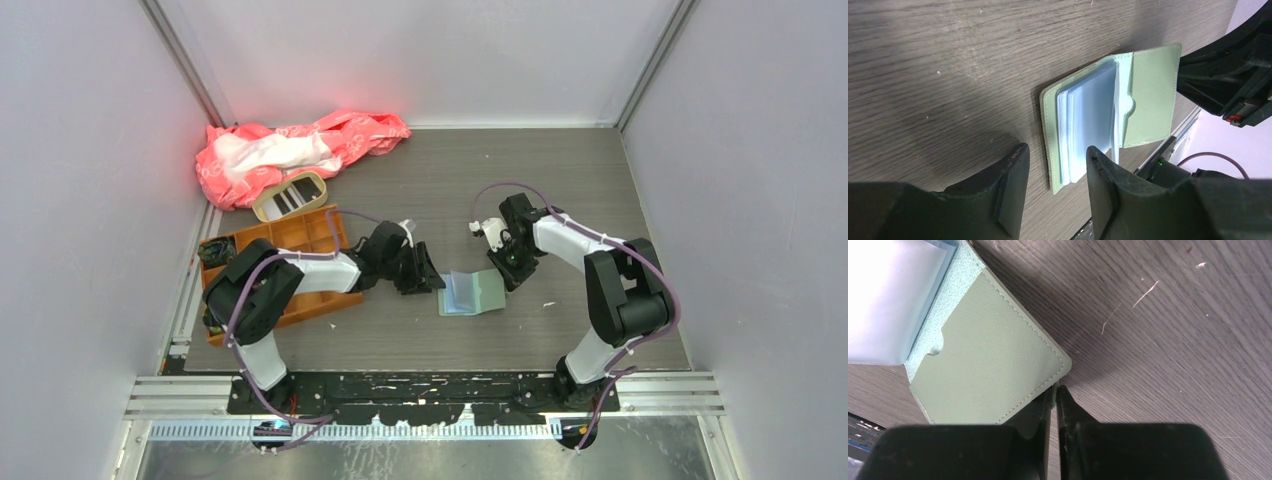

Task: Put the credit cards into the card holder
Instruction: Open the card holder at the center of the board.

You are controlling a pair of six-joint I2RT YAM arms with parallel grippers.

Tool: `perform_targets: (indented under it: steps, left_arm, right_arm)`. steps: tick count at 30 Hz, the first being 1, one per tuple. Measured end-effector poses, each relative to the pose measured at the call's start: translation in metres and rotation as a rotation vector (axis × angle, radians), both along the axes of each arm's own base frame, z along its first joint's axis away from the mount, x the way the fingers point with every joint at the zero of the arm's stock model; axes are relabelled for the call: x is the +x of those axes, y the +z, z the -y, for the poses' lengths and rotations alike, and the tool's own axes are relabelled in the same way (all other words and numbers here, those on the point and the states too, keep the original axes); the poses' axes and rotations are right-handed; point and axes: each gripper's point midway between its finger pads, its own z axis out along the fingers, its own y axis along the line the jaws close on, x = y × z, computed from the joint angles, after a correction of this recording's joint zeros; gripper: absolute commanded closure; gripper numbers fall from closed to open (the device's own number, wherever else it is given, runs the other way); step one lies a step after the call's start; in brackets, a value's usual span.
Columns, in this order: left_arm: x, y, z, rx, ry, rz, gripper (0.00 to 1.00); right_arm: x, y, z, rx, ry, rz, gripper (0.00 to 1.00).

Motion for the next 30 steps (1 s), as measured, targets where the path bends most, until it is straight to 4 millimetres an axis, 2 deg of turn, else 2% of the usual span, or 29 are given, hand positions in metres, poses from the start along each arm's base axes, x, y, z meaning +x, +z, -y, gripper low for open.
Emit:
perform_targets:
  steps: [4,9,13,16,18,22,27,30]
  left_arm:
    - [-0.004,-0.001,0.004,-0.011,0.003,-0.023,0.57]
    - [-0.007,-0.003,0.012,-0.019,0.001,-0.051,0.67]
    - [-0.008,-0.006,0.015,-0.020,0.002,-0.068,0.81]
    - [-0.008,-0.009,0.015,-0.019,0.009,-0.076,0.99]
    - [-0.008,-0.009,0.016,-0.027,0.014,-0.075,1.00]
    - [-0.005,-0.006,0.019,-0.059,0.014,-0.050,1.00]
    - [-0.001,0.005,0.027,-0.110,0.012,-0.022,1.00]
    - [0.001,0.010,0.031,-0.137,0.006,-0.006,1.00]
  right_arm:
    - [0.000,0.000,0.000,-0.002,-0.003,-0.007,0.87]
    - [0.000,0.000,0.000,0.004,-0.005,-0.011,0.87]
    - [-0.001,0.000,0.000,0.012,-0.011,-0.022,0.87]
    - [-0.002,0.000,0.000,0.020,-0.015,-0.029,0.86]
    - [-0.002,0.001,-0.001,0.034,-0.022,-0.035,0.84]
    - [-0.004,0.002,0.002,0.076,-0.062,-0.061,0.71]
    - [-0.008,0.006,0.009,0.129,-0.120,-0.100,0.50]
    - [-0.007,0.016,0.012,0.159,-0.139,-0.105,0.40]
